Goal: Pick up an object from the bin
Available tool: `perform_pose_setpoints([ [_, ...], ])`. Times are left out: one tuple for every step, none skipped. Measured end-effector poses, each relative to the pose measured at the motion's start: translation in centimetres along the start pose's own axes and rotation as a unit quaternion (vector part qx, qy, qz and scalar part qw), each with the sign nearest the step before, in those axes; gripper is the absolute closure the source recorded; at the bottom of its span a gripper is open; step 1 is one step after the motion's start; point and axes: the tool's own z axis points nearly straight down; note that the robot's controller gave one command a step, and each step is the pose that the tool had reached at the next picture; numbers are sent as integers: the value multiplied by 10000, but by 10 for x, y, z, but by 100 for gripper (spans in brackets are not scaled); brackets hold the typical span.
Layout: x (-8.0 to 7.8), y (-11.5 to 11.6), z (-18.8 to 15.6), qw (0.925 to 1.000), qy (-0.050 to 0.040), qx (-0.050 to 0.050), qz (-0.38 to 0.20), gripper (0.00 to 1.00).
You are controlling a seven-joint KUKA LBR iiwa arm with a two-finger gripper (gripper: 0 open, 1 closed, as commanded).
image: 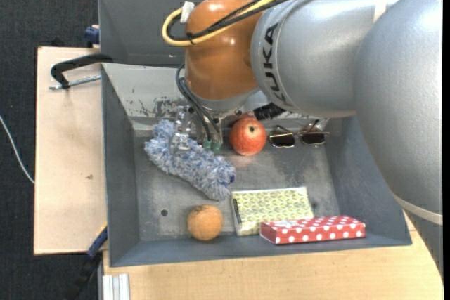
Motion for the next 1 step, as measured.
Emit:
perform_pose_setpoints([
  [-4,-5,-102,10000,-18,-9,-9,100],
])
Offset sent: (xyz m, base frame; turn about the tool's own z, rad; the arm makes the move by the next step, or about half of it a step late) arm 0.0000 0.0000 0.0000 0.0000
